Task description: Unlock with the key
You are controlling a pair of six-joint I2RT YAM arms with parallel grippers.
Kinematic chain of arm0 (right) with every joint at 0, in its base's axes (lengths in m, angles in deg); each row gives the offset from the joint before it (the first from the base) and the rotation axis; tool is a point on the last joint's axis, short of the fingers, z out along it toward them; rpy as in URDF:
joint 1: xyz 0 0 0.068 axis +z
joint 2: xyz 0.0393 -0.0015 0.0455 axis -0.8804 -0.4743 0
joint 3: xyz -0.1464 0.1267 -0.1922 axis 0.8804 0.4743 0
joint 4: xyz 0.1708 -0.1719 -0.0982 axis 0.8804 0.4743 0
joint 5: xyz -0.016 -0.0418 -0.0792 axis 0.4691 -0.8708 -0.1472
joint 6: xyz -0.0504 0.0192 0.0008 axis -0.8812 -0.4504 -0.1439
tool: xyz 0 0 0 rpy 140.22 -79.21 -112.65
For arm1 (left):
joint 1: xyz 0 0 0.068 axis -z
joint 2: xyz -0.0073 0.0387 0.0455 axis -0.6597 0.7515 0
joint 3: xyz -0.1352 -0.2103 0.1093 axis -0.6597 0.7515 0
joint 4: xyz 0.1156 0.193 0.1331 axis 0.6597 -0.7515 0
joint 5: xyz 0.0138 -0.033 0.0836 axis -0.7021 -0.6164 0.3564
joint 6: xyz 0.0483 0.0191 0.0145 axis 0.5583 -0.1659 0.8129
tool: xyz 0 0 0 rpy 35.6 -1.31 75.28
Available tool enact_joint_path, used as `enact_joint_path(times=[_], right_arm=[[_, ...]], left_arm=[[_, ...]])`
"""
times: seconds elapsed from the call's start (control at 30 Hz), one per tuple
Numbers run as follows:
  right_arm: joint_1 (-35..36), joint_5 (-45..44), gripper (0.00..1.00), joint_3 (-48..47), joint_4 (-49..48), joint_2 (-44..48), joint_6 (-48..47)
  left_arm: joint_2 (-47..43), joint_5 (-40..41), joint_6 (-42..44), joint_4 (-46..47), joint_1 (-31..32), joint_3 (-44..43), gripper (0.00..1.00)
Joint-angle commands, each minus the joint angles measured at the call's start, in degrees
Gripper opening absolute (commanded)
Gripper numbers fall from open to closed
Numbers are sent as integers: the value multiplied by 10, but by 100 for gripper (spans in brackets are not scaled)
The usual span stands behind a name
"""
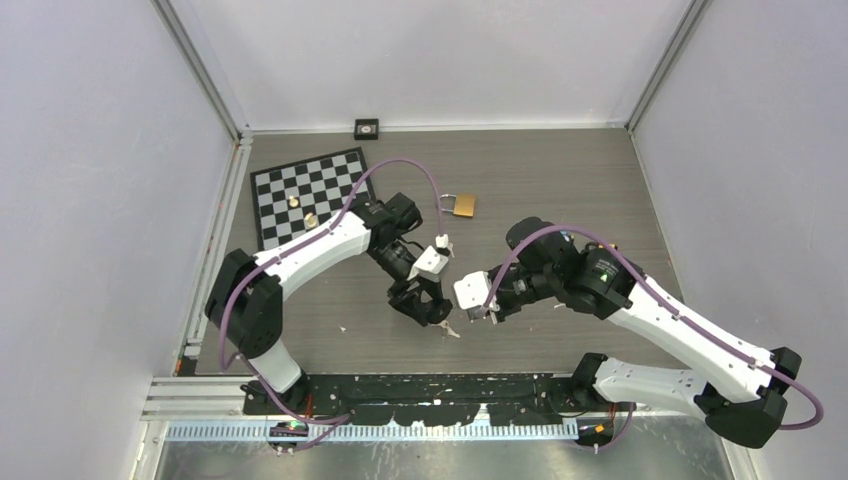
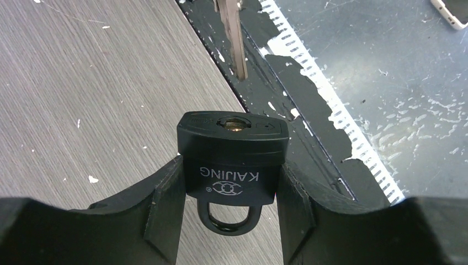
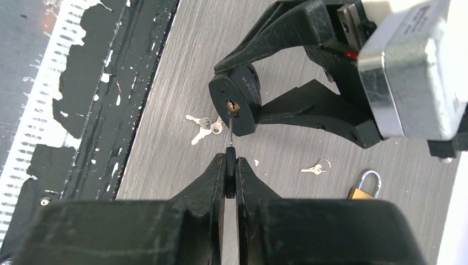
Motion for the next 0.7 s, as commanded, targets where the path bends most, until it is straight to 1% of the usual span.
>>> enact_joint_path(times=[0.0,0.17,0.33,0.67], right_arm=[[18,-33,0,-17,-16,5,-16],[39,-45,0,-10,-25,4,-18],[58,-75,0,2,-33,0,-33],[69,-89,0,32,-59,4,-48]], left_arm=[[16,-70,15,-47,-1,-44,0],[20,-73,15,-51,-1,-48,0],[20,-76,9,-53,1,-48,0],[21,-92,2,-60,4,-51,0]])
